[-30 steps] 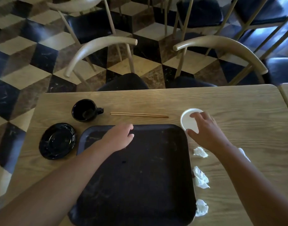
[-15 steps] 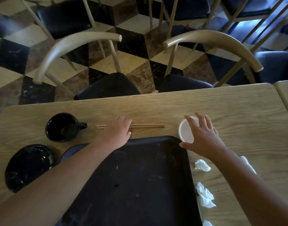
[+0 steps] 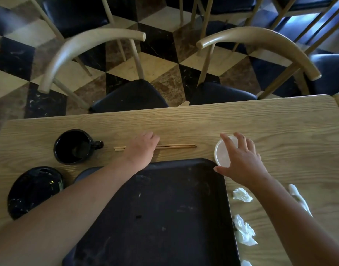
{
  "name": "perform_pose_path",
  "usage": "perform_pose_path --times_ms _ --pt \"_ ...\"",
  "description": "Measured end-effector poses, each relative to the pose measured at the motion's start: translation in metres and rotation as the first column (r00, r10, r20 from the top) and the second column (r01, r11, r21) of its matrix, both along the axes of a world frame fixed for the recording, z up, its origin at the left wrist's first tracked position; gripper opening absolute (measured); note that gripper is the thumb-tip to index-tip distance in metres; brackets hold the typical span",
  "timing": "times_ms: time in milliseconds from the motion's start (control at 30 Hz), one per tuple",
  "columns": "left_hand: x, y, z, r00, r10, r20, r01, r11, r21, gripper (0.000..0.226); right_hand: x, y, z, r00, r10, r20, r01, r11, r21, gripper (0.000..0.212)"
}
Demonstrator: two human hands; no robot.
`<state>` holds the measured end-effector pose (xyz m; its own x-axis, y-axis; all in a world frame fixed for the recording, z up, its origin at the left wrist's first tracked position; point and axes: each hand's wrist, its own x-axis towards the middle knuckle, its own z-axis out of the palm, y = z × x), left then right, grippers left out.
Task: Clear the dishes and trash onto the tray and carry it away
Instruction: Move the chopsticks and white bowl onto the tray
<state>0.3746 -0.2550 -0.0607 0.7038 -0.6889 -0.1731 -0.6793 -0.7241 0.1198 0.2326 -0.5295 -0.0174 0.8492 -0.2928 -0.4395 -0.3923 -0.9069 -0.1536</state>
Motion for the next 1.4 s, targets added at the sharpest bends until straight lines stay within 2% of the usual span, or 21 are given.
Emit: perform_pose_path --times_ms 367,967,1167,1400 --pt "0.010 -0.005 0.004 0.987 -0.160 -0.028 0.162 0.981 0.106 0.021 0.001 0.006 0.000 0.999 -0.033 0.023 0.034 0.999 -0.020 0.107" --pt "0.011 0.002 0.011 0.988 -0.141 -0.068 0.149 0.979 0.137 0.016 0.006 0.012 0.006 0.998 -0.067 -0.007 0.067 0.998 -0.016 0.106" --pt "0.000 0.003 0.022 0.995 -0.085 -0.044 0.091 0.986 0.138 0.015 0.005 0.012 0.012 0.996 -0.084 0.001 0.084 0.996 0.012 0.104" --pt "-0.014 0.013 0.032 0.995 -0.094 -0.012 0.095 0.988 0.122 0.015 0.004 0.017 0.028 0.995 -0.089 0.039 0.088 0.996 0.026 0.104"
